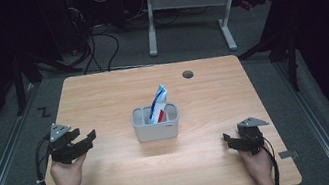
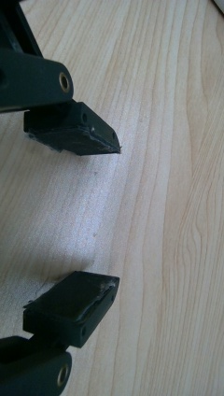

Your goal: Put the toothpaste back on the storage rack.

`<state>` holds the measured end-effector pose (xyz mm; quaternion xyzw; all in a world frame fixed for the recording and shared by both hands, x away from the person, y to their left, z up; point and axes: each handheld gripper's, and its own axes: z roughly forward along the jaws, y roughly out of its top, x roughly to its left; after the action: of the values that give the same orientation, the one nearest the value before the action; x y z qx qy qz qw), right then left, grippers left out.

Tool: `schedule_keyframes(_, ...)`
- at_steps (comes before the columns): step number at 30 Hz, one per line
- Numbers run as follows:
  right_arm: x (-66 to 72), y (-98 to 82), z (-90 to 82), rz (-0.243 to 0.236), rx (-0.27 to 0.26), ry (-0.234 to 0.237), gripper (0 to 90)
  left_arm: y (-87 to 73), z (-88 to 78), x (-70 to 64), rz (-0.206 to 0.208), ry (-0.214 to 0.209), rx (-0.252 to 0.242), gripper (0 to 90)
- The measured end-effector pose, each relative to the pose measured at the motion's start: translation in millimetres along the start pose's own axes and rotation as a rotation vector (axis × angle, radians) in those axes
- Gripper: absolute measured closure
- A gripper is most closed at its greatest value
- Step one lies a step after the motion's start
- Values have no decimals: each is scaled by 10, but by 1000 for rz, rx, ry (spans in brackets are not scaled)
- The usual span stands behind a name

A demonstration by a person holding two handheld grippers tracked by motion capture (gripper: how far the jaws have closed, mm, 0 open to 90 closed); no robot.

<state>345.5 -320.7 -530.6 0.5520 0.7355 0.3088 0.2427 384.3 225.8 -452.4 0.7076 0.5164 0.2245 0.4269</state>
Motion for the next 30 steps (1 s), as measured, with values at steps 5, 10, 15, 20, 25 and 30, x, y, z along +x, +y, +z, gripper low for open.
schedule_keyframes(5,0,-1,-1,-1,0,0,306,-74,47,-6,0,4,12,377)
schedule_keyframes(10,1,-2,-3,1,0,0,306,-134,90,-21,1,7,22,377)
schedule_keyframes(15,2,-4,-5,2,0,0,305,-215,158,-18,-13,5,43,377)
schedule_keyframes(20,2,-5,-6,0,0,0,306,-262,204,-31,-18,1,51,376)
schedule_keyframes(25,3,-6,-5,1,-1,-1,305,-302,237,-31,-29,0,56,377)
schedule_keyframes(30,4,-6,-6,3,0,-1,305,-321,270,-37,-14,8,82,373)
